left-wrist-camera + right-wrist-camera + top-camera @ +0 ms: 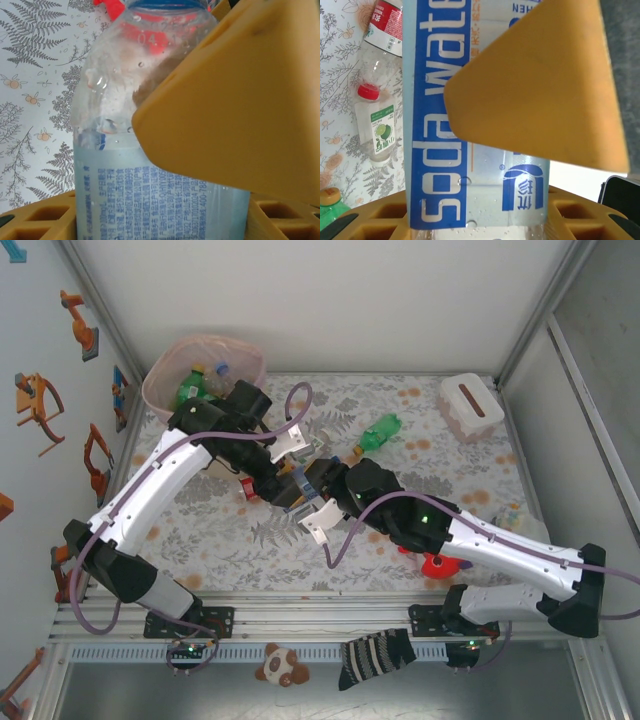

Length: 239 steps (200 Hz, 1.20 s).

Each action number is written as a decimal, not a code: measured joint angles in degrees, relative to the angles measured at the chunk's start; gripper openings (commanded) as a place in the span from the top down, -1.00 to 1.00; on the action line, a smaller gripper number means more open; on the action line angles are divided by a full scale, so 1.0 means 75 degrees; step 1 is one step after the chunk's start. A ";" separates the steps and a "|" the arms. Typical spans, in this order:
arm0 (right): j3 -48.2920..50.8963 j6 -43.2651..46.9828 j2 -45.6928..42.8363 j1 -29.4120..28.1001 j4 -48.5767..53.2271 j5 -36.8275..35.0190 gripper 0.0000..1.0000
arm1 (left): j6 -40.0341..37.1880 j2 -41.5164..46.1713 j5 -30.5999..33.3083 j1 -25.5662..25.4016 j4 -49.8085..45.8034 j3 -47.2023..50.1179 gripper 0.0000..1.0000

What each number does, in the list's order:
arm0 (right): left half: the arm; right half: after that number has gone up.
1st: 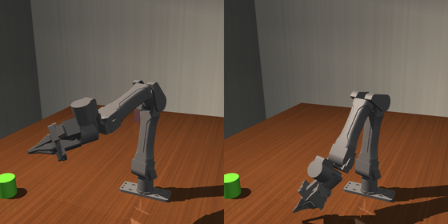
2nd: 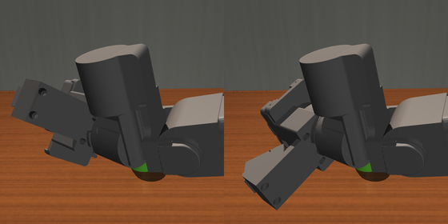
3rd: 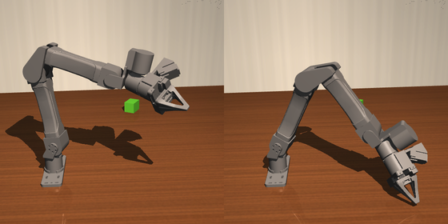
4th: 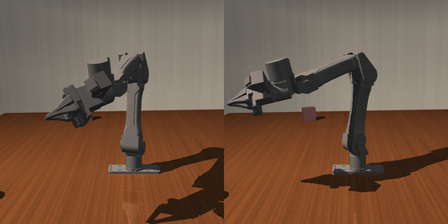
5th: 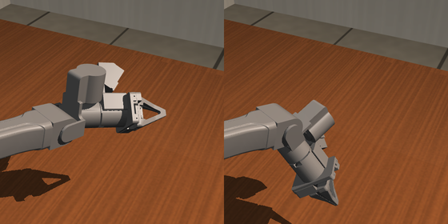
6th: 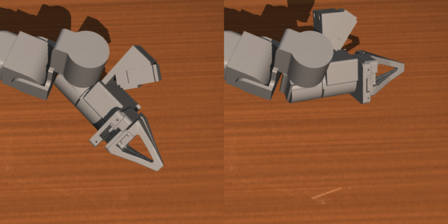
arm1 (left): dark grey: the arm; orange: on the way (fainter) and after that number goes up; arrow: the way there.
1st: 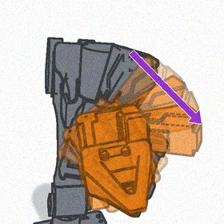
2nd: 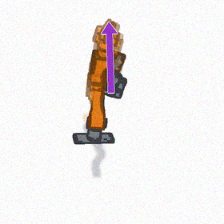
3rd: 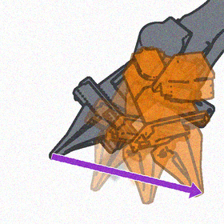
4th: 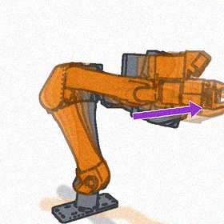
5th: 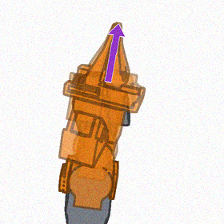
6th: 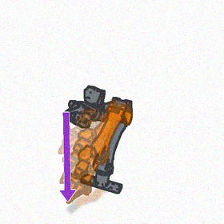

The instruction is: Put the plastic bottles in the bin

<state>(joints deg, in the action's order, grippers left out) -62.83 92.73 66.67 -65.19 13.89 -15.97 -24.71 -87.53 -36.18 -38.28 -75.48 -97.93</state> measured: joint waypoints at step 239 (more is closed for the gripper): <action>-0.0294 -0.2824 -0.0539 -0.0070 0.1125 0.0000 -0.88 | 0.0819 -0.0038 0.2465 0.2390 0.0350 -0.2133 -0.10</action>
<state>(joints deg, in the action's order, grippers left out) -65.04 71.55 62.63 -65.71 22.33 -15.97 -18.57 -87.81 -17.69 -20.36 -72.86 -113.93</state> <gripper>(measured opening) 0.947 0.558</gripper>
